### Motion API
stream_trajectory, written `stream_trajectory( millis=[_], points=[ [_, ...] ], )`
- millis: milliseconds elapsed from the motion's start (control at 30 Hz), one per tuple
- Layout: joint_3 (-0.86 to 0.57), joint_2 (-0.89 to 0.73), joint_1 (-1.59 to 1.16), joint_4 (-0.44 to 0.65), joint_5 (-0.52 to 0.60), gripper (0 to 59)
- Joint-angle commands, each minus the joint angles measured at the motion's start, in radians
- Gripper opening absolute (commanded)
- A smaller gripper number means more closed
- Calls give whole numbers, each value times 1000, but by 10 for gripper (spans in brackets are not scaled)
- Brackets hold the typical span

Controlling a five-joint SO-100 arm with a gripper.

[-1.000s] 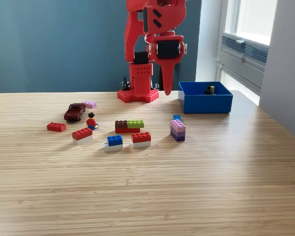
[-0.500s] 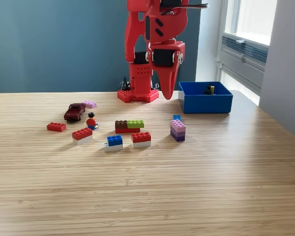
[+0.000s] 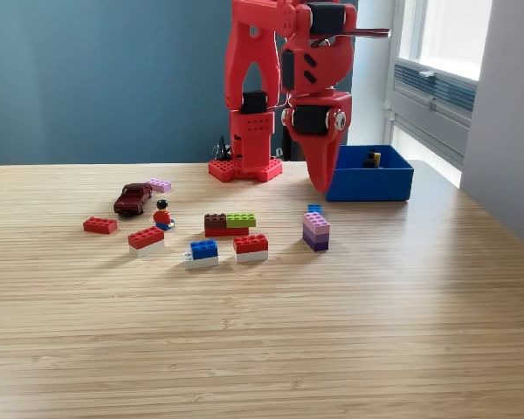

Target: Grasp a lego block and put it in the bin.

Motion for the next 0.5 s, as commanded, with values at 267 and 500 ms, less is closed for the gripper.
stream_trajectory(
  millis=[267,500],
  points=[
    [41,97,12,-9,275,2],
    [41,95,34,-20,267,238]
  ],
)
